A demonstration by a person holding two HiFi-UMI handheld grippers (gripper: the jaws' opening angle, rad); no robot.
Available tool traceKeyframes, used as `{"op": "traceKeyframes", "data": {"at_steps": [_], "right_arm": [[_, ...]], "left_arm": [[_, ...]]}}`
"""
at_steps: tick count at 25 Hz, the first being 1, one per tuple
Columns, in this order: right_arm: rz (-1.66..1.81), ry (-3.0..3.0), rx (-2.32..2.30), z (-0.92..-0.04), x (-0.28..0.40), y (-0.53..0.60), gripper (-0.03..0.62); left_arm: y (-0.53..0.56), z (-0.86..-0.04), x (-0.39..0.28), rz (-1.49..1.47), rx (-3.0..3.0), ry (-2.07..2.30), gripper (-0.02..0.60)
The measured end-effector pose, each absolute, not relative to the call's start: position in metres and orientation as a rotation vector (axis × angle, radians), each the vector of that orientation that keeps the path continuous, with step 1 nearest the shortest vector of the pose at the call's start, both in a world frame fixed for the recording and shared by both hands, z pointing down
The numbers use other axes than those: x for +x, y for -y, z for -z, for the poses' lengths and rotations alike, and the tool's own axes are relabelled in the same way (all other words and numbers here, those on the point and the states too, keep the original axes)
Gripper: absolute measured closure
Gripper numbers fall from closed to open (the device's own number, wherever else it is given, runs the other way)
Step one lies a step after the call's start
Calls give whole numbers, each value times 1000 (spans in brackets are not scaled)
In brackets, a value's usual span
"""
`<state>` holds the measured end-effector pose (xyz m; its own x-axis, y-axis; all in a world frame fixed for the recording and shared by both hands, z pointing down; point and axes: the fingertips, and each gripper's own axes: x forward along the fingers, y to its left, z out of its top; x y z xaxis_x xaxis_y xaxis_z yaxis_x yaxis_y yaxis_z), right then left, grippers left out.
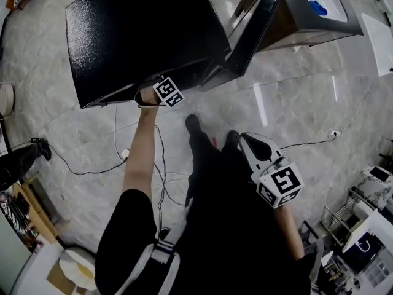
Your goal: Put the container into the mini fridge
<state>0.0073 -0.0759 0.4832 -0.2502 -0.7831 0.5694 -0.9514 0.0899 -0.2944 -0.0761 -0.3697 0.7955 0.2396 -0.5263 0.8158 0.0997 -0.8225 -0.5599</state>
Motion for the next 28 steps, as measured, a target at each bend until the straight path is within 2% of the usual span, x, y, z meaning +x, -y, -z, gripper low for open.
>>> {"op": "traceKeyframes", "data": {"at_steps": [28], "right_arm": [[-695, 2548, 1475, -448, -32, 118, 577]], "left_arm": [[254, -659, -116, 1545, -1971, -581, 439]]}}
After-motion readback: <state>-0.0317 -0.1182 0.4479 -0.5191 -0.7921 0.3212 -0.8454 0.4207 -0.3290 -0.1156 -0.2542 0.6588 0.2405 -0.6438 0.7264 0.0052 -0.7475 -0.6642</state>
